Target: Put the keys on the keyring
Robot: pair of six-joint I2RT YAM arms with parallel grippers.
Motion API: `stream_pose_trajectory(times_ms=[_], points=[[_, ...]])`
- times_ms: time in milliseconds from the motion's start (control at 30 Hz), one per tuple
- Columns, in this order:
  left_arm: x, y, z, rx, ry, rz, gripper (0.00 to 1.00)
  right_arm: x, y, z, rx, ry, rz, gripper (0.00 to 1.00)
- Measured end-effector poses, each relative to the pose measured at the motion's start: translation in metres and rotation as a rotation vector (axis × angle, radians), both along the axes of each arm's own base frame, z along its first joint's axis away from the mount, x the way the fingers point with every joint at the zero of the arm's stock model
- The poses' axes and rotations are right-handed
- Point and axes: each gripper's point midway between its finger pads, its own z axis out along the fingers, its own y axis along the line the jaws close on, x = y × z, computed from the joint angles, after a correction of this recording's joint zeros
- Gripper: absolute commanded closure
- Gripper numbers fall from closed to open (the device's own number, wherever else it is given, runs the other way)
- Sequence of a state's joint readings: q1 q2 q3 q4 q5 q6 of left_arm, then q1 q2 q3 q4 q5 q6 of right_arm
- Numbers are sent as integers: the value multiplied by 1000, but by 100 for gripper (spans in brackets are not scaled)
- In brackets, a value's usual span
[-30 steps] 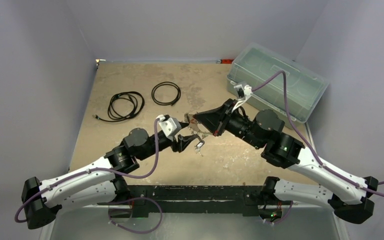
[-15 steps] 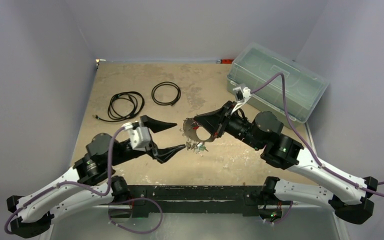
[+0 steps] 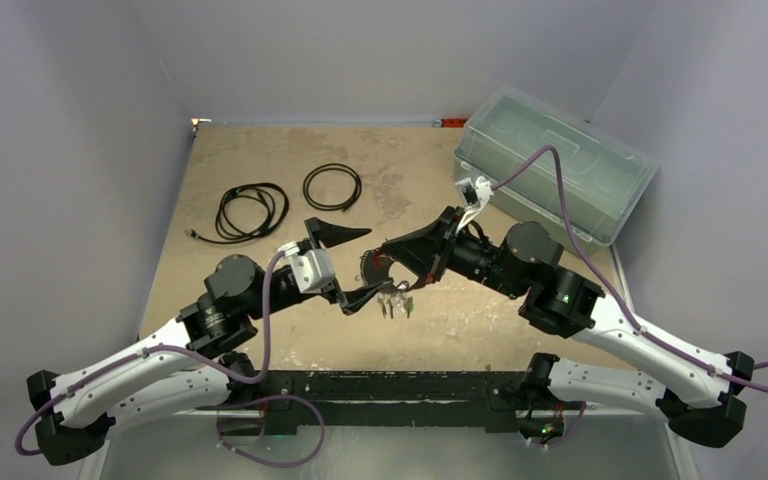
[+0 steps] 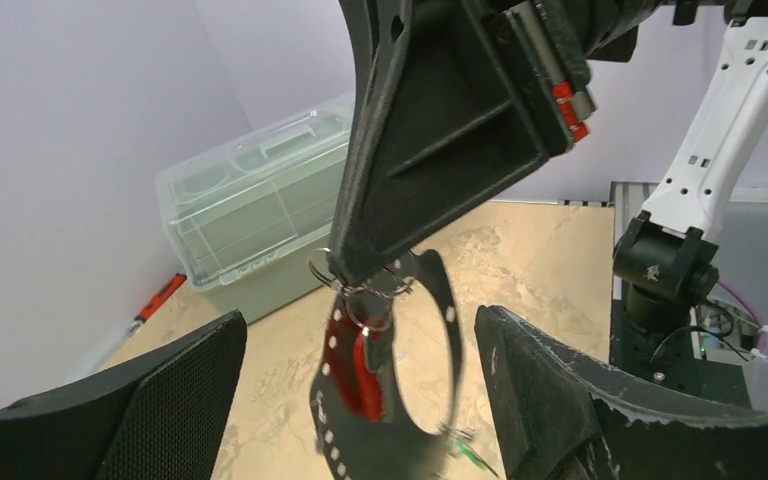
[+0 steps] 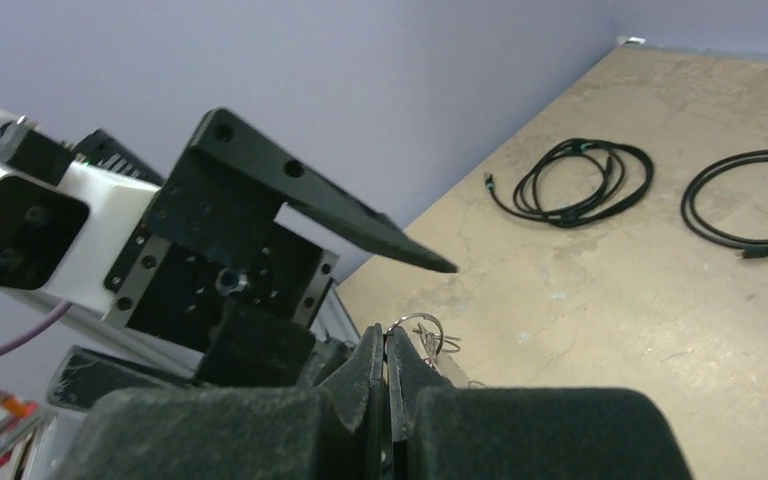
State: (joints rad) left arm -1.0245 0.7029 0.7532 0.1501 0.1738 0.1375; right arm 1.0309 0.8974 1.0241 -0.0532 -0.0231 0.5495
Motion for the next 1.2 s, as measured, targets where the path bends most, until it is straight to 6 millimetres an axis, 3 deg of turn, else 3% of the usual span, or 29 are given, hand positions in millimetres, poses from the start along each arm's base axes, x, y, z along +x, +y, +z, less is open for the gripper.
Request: stream_pose_trajectory(times_ms=[400, 533, 633, 733, 900, 933, 1200], points=[[10, -3, -12, 10, -1, 39, 59, -6, 8, -8, -31, -12, 56, 100], [11, -4, -18, 19, 1, 40, 59, -8, 9, -8, -34, -15, 74, 100], [12, -5, -22, 24, 4, 40, 47, -10, 11, -9, -38, -13, 86, 100], [12, -6, -23, 22, -1, 41, 47, -13, 13, -9, -38, -14, 106, 100], [10, -9, -22, 17, 4, 22, 96, -16, 13, -8, -35, -17, 123, 100], [9, -11, -23, 19, 2, 14, 100, -15, 13, -8, -33, -18, 121, 100], [7, -13, -22, 18, -9, 3, 100, -13, 12, -8, -34, -16, 114, 100]])
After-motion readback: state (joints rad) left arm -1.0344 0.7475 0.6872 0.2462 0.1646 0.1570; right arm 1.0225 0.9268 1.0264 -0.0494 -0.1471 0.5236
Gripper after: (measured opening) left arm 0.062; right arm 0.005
